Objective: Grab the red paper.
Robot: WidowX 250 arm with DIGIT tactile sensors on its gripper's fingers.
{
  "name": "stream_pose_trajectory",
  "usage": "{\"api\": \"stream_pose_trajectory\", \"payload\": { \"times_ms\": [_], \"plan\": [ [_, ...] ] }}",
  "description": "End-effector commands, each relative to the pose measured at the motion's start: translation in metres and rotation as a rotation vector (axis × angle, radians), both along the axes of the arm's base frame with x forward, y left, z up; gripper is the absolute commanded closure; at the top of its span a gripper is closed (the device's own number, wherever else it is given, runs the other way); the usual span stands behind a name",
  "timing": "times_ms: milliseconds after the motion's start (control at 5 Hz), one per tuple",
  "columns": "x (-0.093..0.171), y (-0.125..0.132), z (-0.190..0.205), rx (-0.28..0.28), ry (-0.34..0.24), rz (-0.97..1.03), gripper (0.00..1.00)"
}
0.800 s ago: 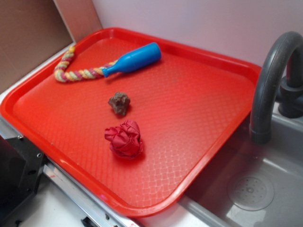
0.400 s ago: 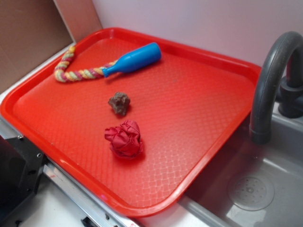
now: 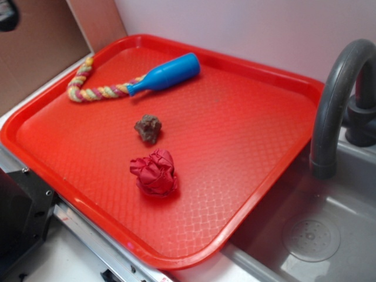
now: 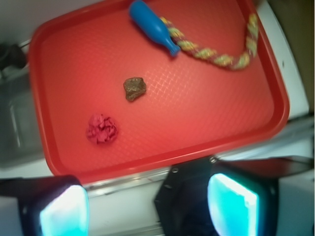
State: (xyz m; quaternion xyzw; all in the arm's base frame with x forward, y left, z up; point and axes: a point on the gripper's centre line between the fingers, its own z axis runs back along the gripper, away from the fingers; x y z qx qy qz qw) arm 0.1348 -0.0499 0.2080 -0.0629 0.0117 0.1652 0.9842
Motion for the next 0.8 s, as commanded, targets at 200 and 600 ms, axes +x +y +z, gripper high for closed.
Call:
{"api": "stream_pose_trajectory", "payload": {
  "times_ms": [200,600],
  "plan": [
    [0.049,-0.042,-0.075,0.105,-0.003,0.552,0.00],
    [0.052,-0.044,-0.122,0.099,0.057,0.578,0.00]
  ]
}}
